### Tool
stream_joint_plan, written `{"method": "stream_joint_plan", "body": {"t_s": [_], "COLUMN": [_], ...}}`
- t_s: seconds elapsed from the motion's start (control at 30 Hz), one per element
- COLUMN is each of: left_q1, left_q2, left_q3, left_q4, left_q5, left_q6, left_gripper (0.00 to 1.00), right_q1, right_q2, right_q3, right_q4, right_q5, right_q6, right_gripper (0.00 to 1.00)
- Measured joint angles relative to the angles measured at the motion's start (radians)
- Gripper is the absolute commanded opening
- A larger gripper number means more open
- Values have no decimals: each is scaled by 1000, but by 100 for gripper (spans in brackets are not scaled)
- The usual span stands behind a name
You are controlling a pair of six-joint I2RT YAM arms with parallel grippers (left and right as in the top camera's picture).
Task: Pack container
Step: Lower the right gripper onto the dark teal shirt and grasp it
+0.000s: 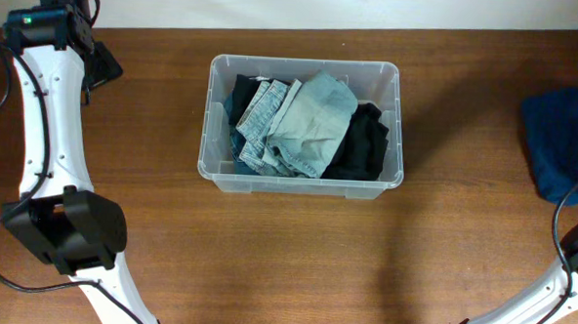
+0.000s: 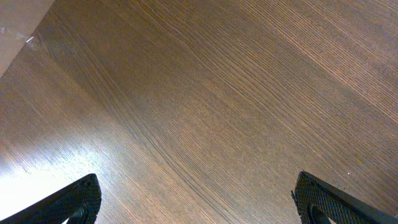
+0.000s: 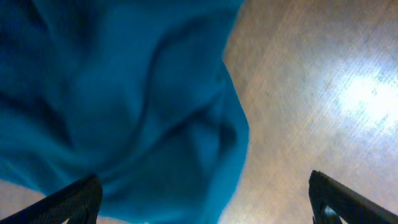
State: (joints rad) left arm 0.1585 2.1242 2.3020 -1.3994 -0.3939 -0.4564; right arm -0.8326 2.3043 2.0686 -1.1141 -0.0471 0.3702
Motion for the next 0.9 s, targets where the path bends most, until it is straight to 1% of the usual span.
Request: {"method": "stream_joint_plan", "body": {"t_s": [0.2,0.3,0.47,0.6,0.9], "left_q1": [0,0,0,0,0], "left_q2": [0,0,0,0,0], "left_q3": [0,0,0,0,0], "left_q4": [0,0,0,0,0], "left_q5": [0,0,0,0,0], "left_q6": [0,0,0,0,0], "left_gripper": [99,99,99,99,99], "right_q1": [6,31,114,174,198], "right_q2": [26,31,31,31,31], "right_q3": [-2,-5,-6,-6,-6], "right_q4": [74,121,171,181,241], "right_q5": [-53,-47,6,21,78], "right_q6": [21,-37,-147,-197,-296], "right_gripper": [98,98,98,98,99]}}
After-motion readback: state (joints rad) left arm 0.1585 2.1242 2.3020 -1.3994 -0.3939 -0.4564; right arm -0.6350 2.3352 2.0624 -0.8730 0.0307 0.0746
